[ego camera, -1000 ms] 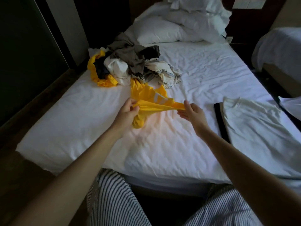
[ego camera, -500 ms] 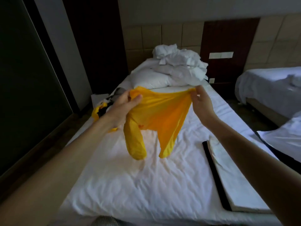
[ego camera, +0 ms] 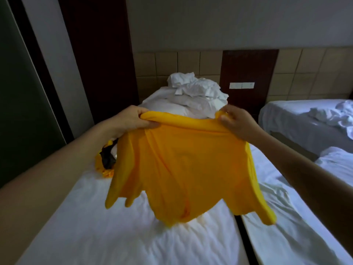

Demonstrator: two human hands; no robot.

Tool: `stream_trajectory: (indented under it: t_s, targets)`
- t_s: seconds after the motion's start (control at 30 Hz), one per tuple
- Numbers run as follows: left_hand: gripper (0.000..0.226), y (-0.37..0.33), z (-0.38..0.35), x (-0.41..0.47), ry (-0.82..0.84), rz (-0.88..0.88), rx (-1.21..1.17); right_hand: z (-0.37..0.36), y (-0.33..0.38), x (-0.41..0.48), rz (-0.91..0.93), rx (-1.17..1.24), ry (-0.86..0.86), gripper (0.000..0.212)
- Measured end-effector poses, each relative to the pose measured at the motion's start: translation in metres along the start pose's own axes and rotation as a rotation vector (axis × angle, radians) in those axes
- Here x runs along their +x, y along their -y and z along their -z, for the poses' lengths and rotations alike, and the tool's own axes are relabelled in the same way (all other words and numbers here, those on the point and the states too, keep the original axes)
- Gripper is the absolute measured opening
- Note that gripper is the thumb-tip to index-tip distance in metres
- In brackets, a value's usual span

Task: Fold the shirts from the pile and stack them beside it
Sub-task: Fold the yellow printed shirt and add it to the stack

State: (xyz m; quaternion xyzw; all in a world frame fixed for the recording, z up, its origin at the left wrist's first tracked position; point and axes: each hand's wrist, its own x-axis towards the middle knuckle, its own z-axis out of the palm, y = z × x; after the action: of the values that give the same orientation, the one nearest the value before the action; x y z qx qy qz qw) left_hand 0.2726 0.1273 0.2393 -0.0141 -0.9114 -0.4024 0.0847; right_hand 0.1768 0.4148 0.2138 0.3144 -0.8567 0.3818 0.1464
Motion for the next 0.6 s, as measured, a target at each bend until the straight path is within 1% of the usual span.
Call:
stream_trajectory:
  t_s: [0.07,0.13,0.2,0.23,0.27,0.3,0.37,0.43,0.5,0.57,0.6]
  targets:
    - [0.028,0.000,0.001,0.004,0.026,-0.020,-0.070,-0.003,-0.008,0.003,-0.017,-0.169,0.231,0.020]
    - [0.033,0.001,0.001,0.008,0.015,-0.052,-0.086,-0.010,-0.016,0.002,-0.079,-0.277,0.407,0.024]
    - [0.031,0.006,-0.001,0.013,0.012,-0.063,-0.097,-0.019,-0.027,-0.001,-0.136,-0.301,0.513,0.024]
    - [0.032,0.009,-0.001,0.015,0.023,-0.054,-0.114,-0.023,-0.033,-0.004,-0.167,-0.247,0.534,0.023]
    - [0.040,0.013,-0.002,0.014,0.045,-0.037,-0.140,-0.029,-0.042,-0.009,-0.206,-0.161,0.539,0.017]
    - [0.053,0.018,-0.001,0.014,0.068,-0.016,-0.175,-0.037,-0.052,-0.016,-0.246,-0.048,0.531,0.011]
    - [0.080,0.031,0.001,0.011,0.119,0.054,-0.237,-0.059,-0.075,-0.035,-0.333,0.160,0.469,0.015]
    - [0.096,0.046,0.002,0.006,0.239,0.150,-0.210,-0.081,-0.095,-0.058,-0.415,0.309,0.416,0.011]
    - [0.100,0.059,0.002,-0.002,0.418,0.283,0.011,-0.096,-0.104,-0.074,-0.500,0.404,0.388,0.003]
    - [0.100,0.075,0.003,-0.008,0.568,0.416,0.341,-0.098,-0.110,-0.079,-0.499,0.362,0.328,0.015]
    - [0.103,0.083,0.003,-0.010,0.611,0.469,0.433,-0.097,-0.111,-0.077,-0.473,0.312,0.288,0.016]
